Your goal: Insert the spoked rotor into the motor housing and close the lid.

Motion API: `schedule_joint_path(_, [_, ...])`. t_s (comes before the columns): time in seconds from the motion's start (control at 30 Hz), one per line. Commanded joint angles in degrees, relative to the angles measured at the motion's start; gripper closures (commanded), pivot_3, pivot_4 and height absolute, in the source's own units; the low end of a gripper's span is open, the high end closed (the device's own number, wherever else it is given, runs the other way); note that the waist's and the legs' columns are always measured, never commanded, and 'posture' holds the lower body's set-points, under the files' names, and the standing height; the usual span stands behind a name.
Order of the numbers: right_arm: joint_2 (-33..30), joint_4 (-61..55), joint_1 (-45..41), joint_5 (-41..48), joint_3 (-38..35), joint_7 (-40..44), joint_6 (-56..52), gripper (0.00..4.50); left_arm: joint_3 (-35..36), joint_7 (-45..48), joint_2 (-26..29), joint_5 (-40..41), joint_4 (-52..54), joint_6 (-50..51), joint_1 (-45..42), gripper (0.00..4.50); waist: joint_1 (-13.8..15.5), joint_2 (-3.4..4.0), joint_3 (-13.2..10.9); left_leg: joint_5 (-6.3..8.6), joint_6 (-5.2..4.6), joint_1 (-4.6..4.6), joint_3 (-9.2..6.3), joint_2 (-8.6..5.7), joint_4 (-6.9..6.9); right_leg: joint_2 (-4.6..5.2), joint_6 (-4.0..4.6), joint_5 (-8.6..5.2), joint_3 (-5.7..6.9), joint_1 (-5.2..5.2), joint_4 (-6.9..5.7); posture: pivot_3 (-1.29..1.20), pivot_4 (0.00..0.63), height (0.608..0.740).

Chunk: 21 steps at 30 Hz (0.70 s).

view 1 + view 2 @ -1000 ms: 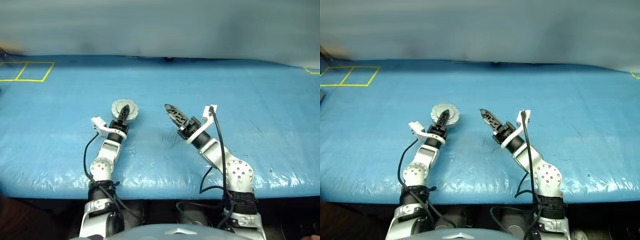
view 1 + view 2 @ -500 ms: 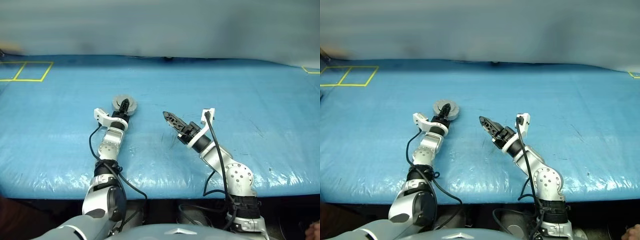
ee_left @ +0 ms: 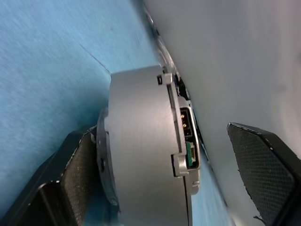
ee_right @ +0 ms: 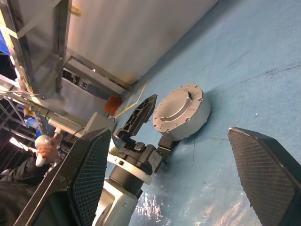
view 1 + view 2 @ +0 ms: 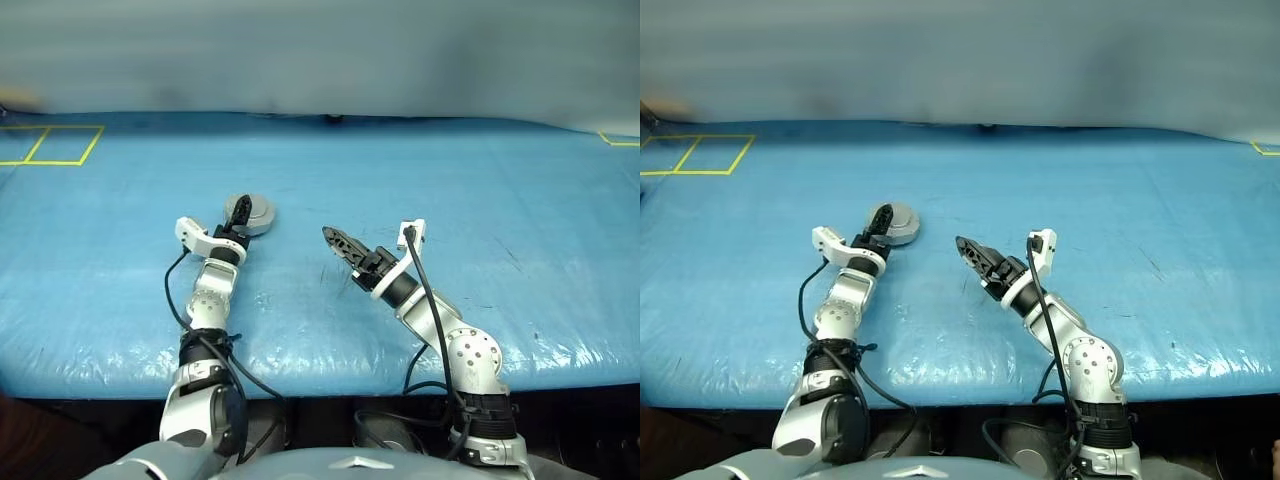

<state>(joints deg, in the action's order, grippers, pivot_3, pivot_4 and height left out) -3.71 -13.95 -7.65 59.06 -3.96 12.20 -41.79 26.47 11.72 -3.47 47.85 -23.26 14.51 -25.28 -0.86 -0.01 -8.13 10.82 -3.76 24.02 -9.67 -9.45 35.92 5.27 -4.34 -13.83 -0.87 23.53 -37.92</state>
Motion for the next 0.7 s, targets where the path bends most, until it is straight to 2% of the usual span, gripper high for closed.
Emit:
schedule_joint_path(0.03, [0.42,-0.99,-0.60,0.36,-0.46,0.23,-0.13,0.34,-0.67,-0.10,1.25,-1.33,7.07,-0.58,2.26,0.04,0.09,0.00,0.00,0.00,0.00,0.00,0.00,0.00,0.00,-0.01,0.00,0.00,0.00,0.00,0.01,0.00,0.150,0.740])
schedule_joint_path(0.2, [0.63,-0.76,-0.65,-2.07,0.26,0.73,1.36,0.34,-2.65,0.96,2.80,-5.19,10.75,-1.93,4.74,0.04,0.41,0.00,0.00,0.08,0.15,-0.01,0.00,-0.01,0.01,0.00,0.01,0.00,0.02,-0.02,0.00,0.00,0.150,0.740])
schedule_joint_path(0.3, [-0.26,-1.10,-0.01,-9.35,1.79,3.74,7.75,0.34,-6.27,4.77,4.86,-10.41,13.91,-5.46,6.55,0.04,0.36,0.00,0.00,0.12,0.24,0.00,0.02,-0.02,0.02,0.00,-0.01,0.02,0.01,-0.03,0.01,0.00,0.150,0.740])
schedule_joint_path(0.4, [-3.07,-0.26,0.36,-16.76,2.86,6.65,13.28,0.34,-11.97,11.67,8.25,-16.79,17.07,-10.59,9.16,0.04,0.29,0.00,0.00,0.12,0.27,-0.02,0.08,-0.02,-0.01,-0.01,-0.01,0.02,0.01,-0.01,0.02,0.00,0.150,0.740])
schedule_joint_path(0.7, [-14.54,5.85,-1.44,-30.16,3.77,14.56,20.30,0.34,-25.47,27.59,16.74,-24.36,23.26,-12.90,15.07,0.04,0.26,0.04,0.00,0.13,0.30,-0.11,0.16,0.02,-0.07,-0.03,0.01,0.01,0.00,-0.02,-0.01,0.00,0.150,0.740])
